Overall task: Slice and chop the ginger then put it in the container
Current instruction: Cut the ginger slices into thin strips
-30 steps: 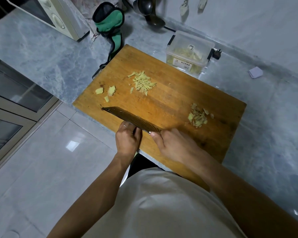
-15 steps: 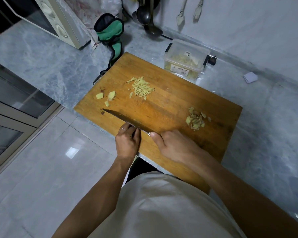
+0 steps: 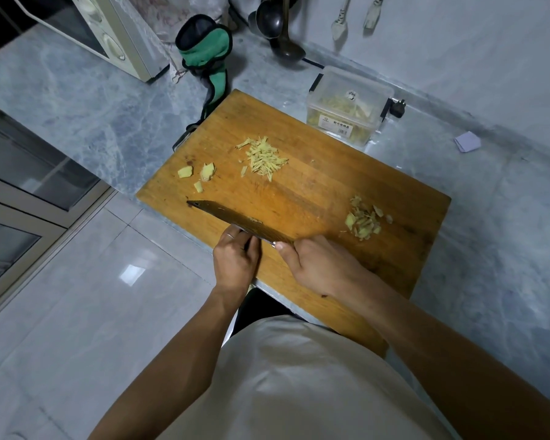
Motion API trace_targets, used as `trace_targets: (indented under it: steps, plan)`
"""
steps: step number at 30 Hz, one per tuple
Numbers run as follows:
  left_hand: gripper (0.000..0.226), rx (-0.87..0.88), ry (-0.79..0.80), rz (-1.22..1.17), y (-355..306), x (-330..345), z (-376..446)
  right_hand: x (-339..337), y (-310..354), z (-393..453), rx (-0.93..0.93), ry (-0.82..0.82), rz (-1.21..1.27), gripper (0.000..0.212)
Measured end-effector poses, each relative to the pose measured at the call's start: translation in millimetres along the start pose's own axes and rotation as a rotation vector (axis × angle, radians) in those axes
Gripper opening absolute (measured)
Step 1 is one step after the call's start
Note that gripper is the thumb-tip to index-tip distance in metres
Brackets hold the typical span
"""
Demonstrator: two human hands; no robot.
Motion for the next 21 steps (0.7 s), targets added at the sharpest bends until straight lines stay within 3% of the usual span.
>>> trace_targets:
  steps: [5, 21]
  plan:
    - [0.005, -0.023, 0.004, -0.012, -1.2, -0.2, -0.5, 3.6, -2.4, 1.0, 0.005, -0.003, 0.038, 0.058]
    - [0.012, 0.004, -0.064, -0.019, -7.3, -5.1, 1.3, -4.5, -2.6, 1.5, -0.004, 0.020, 0.095, 0.063]
Point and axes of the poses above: each hand's wrist, its own z-axis towards the middle knuckle, its own x-axis out of the palm, y = z × x, the point moved 9 cm from there along z, towards the middle knuckle, and after that the axes turned 5 degrees about -z, right-handed, at the moved point
